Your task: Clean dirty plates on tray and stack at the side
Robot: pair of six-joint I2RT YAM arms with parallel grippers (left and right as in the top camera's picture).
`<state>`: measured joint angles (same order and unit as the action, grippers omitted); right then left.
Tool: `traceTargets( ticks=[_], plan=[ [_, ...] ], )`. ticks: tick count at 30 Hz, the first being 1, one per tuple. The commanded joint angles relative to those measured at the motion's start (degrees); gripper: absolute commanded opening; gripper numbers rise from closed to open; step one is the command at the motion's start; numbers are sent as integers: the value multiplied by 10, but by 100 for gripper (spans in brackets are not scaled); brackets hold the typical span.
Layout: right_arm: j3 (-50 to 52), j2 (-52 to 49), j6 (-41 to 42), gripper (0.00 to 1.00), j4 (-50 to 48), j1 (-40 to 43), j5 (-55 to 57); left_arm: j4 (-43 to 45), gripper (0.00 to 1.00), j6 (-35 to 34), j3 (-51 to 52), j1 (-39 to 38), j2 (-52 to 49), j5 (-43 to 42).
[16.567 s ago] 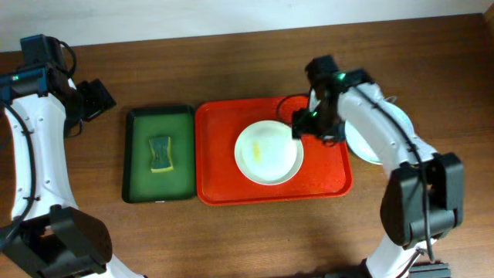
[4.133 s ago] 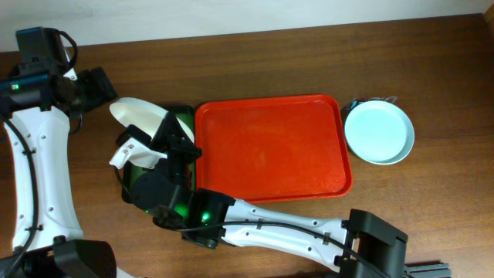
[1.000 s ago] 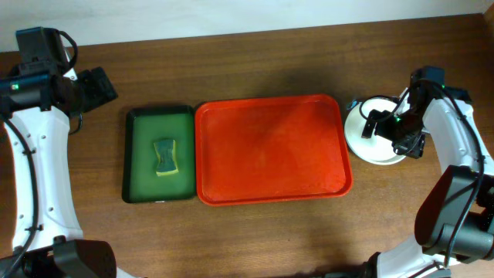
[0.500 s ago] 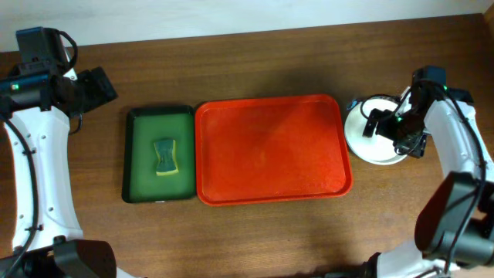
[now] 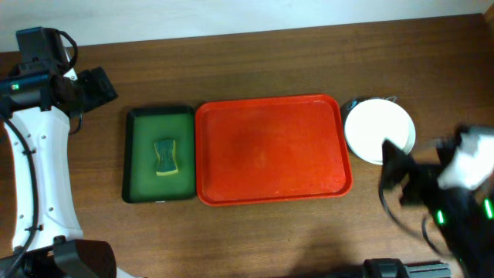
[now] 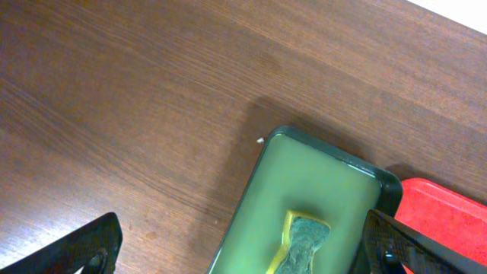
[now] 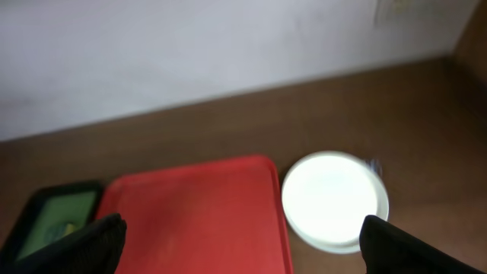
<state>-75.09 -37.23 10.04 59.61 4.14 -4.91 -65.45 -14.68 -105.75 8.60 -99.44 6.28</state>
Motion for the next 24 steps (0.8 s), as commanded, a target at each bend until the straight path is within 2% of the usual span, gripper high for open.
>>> traceTargets(
  ticks=[1,7,11,14,18,22,23,24],
  plan=[
    [-1,70,-9,98,2,-24,57,0,99,-7,-1,-1,-2,2],
    [33,165,-9,98,10,-23,58,0,99,-7,-1,-1,-2,2],
    [141,255,-8,98,-15,-23,55,0,99,-7,-1,-1,-2,2],
    [260,334,-8,98,-75,-29,28,0,99,-7,-1,-1,-2,2],
    [370,369,-6,98,-223,-64,19,0,99,-7,-1,-1,-2,2],
    [464,370,-8,98,-473,-86,21,0,99,-7,-1,-1,-2,2],
    [515,370,-9,99,-572,-105,26,0,99,-7,-1,-1,-2,2],
    [541,370,-9,98,-611,-115,28,0,99,-7,-1,-1,-2,2]
  ],
)
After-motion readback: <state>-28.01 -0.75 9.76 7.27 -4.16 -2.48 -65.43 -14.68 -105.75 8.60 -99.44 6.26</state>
